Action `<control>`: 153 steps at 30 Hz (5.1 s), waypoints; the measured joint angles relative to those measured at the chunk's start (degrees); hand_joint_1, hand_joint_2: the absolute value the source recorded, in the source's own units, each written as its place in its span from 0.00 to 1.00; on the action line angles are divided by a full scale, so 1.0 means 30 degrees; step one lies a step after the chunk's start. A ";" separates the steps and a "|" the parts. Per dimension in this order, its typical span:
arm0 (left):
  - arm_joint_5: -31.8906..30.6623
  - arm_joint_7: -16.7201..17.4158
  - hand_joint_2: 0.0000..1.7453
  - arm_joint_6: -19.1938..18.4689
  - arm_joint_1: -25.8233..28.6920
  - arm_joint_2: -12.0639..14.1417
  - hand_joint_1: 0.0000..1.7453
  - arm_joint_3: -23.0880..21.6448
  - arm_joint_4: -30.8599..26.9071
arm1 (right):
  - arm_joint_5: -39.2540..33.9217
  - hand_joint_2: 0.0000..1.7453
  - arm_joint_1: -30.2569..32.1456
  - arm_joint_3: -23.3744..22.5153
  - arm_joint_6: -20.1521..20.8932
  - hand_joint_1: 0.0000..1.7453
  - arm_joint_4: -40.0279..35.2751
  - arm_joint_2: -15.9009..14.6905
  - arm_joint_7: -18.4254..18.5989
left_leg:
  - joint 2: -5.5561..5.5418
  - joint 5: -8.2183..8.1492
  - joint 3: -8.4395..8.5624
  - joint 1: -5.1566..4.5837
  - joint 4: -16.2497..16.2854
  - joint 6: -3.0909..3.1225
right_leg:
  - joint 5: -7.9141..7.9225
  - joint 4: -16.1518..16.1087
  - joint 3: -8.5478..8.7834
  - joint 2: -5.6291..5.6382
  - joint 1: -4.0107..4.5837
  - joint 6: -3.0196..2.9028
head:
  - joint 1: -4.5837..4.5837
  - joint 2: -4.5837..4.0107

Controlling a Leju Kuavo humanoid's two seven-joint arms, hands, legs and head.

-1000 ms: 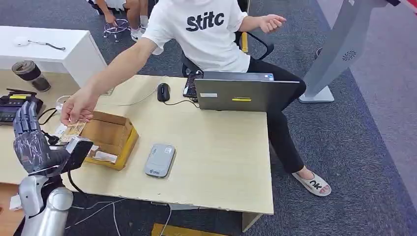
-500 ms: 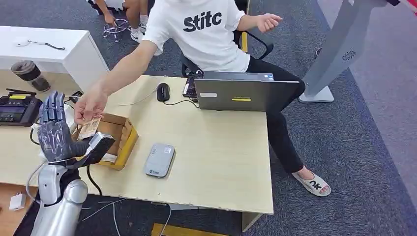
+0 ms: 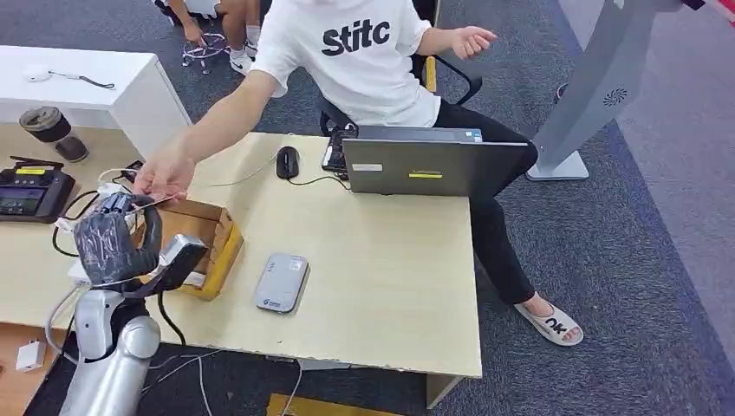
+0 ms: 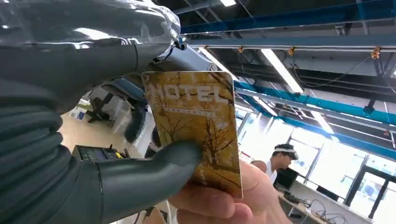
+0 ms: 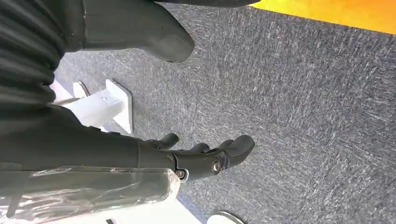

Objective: Pass the card to the sensor for recognition and then transmit it.

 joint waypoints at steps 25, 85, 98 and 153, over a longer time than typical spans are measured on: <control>-0.0030 -0.0233 1.00 -0.1042 0.0018 -0.0211 1.00 -0.1414 0.0845 | 0.0350 1.00 -0.0019 0.0000 0.0058 0.00 0.0000 0.0000 0.0029 | -0.0001 0.0000 -0.0002 -0.0004 0.0001 0.0001 | 0.0001 -0.0001 -0.0001 -0.0002 -0.0001 0.0001 | -0.0007 0.0000; -0.2725 0.2579 1.00 -0.4802 -0.0105 -0.0772 1.00 -0.4626 0.6812 | 0.0721 1.00 -0.0017 -0.0052 0.0707 0.00 0.0000 0.0000 0.0313 | -0.0003 0.0001 0.0000 -0.0005 0.0001 0.0000 | 0.0003 -0.0001 0.0010 -0.0010 -0.0001 0.0003 | 0.0000 0.0000; -0.2980 0.2747 1.00 -0.4153 -0.0148 0.0861 1.00 -0.4349 0.4669 | 0.1078 1.00 -0.0009 -0.0066 0.0648 0.00 0.0000 -0.0007 0.0255 | -0.0001 0.0007 -0.0006 0.0015 0.0000 -0.0010 | 0.0005 0.0002 -0.0006 -0.0004 0.0002 -0.0005 | -0.0007 0.0000; -0.1683 0.3103 1.00 -0.4131 -0.3548 0.4284 1.00 -0.0714 0.4423 | 0.1997 1.00 -0.0013 -0.0066 0.0743 0.00 0.0000 -0.0124 0.0262 | 0.0194 0.0002 -0.0099 0.0015 0.0001 -0.0013 | 0.0038 0.0007 -0.0149 0.0205 0.0002 -0.0030 | 0.0000 0.0000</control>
